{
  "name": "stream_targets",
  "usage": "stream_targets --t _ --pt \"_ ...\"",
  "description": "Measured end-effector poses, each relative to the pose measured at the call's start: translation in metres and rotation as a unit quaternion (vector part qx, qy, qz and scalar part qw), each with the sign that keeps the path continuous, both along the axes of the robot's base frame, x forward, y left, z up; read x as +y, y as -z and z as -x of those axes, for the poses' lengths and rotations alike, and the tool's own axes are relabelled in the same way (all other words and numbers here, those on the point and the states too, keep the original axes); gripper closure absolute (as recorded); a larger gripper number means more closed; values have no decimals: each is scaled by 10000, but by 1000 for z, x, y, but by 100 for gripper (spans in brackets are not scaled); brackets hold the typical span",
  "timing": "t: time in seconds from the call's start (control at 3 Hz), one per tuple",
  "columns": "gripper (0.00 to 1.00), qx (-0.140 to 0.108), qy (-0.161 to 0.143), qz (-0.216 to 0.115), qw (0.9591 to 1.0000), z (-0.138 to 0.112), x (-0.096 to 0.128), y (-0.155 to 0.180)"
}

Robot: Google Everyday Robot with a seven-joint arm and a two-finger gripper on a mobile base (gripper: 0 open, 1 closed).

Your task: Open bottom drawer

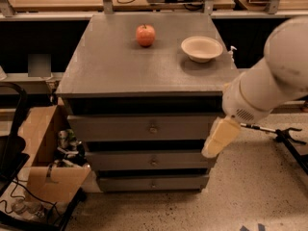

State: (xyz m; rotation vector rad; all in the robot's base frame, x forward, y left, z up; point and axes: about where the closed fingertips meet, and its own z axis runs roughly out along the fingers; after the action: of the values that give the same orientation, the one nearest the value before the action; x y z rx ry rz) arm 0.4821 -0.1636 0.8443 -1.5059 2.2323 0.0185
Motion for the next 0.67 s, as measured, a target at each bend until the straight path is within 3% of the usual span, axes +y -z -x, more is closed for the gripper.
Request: stream_targets --t 0.33,0.67 --pt "0 -297 392 360 9981 10 -1 43" --pt "0 -383 608 516 9961 12 -10 68"
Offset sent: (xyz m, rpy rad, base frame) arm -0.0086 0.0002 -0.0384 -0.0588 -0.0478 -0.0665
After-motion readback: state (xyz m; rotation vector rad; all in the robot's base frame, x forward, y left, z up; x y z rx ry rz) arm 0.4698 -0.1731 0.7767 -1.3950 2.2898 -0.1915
